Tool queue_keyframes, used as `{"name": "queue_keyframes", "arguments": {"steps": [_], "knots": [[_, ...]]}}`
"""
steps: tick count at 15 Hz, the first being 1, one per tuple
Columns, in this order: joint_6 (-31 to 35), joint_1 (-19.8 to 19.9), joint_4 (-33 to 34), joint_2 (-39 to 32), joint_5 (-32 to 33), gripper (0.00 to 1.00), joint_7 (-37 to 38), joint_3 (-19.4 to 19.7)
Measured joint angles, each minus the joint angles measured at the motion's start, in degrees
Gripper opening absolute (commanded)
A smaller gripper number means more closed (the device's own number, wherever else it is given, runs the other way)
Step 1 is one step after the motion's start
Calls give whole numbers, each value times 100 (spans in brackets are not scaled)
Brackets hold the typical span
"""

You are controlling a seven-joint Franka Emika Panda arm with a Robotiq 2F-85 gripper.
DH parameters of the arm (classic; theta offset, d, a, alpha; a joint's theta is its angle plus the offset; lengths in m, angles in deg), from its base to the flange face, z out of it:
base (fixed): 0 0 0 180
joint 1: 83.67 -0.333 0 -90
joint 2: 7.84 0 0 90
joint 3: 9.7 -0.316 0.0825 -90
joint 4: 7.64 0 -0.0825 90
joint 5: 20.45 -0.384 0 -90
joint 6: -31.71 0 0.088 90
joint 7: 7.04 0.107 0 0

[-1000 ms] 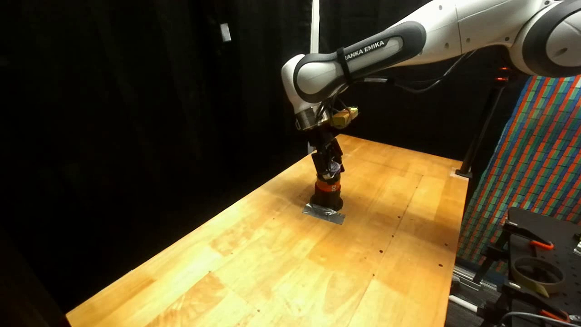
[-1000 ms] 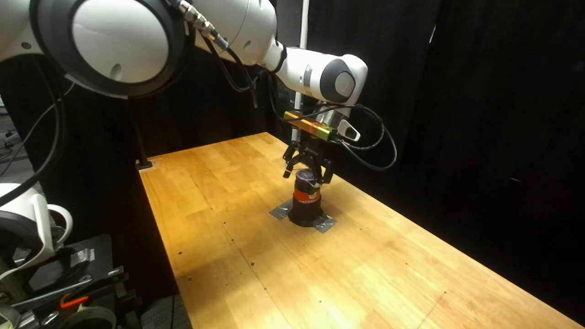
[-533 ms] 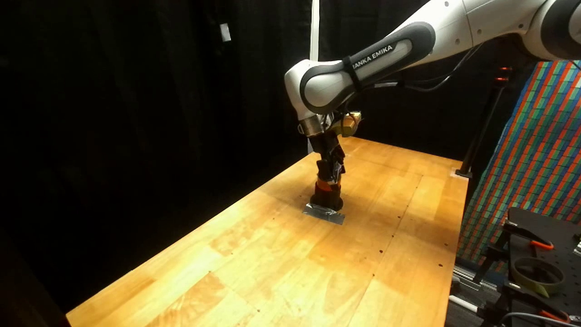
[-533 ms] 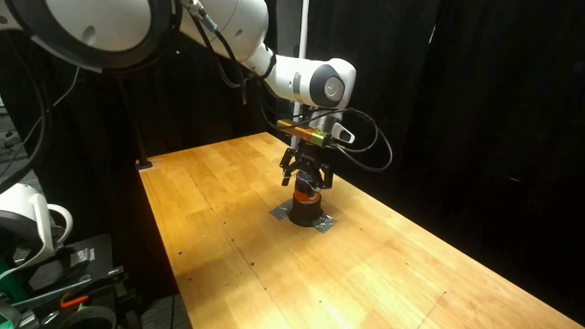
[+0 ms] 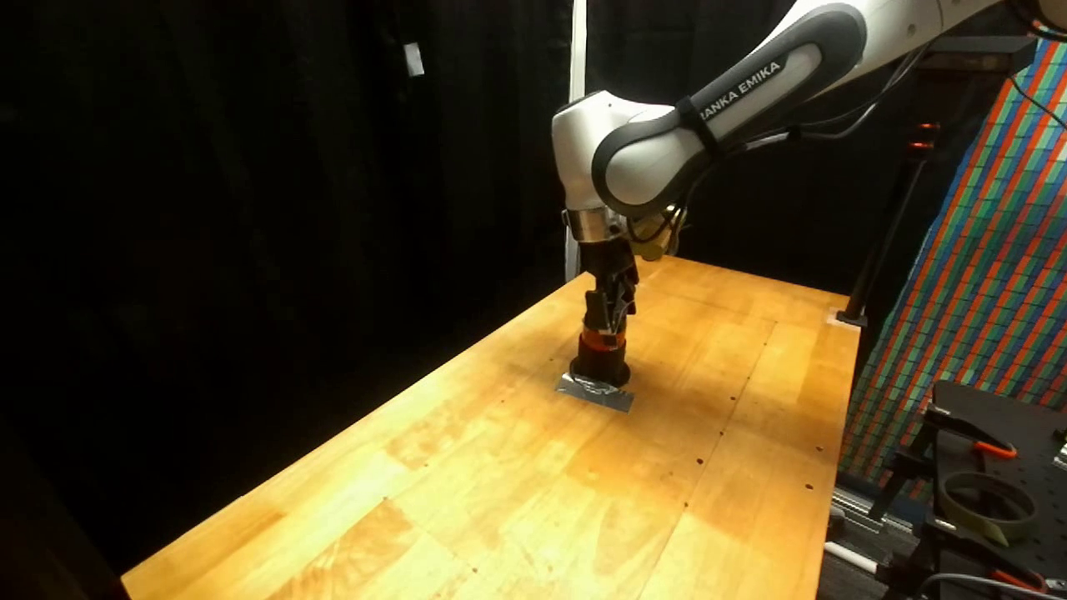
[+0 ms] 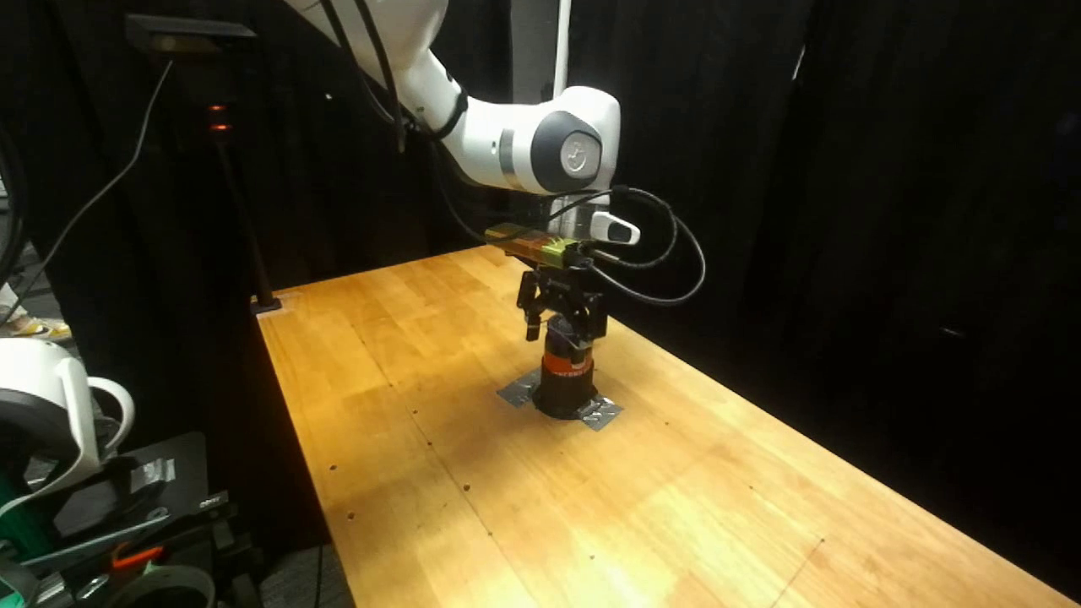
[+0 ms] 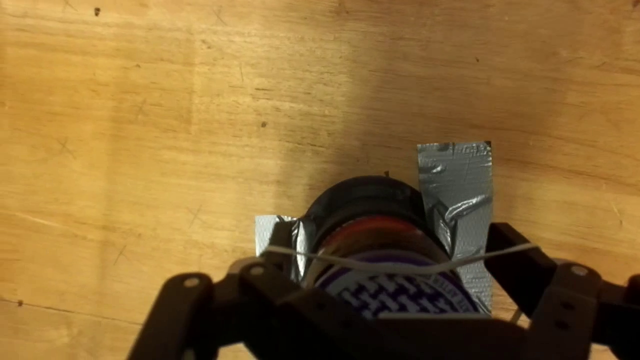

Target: Put the rubber band on the jar.

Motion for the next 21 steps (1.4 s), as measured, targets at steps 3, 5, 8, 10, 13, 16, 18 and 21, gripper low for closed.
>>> {"name": "queue_keyframes", "arguments": {"steps": [3,5,8,10,13,16,18,21], "knots": [[684,-81,-802,451,200,100,397,66],[1156,-136,-1350,754,352,100,655,111],[1973,-230,-2175,1201,720,68,1057,210],[2655,-334,-2746,1492,1121,51,1424,338],[3728,-534,-3622,1916,1947,28,2134,629],[4776,-793,-4390,2262,3218,13,3150,1109],[5321,-1184,-4675,2411,4255,9,3976,1717],[5809,-2180,-4664,2540,5782,12,5285,2981]]}}
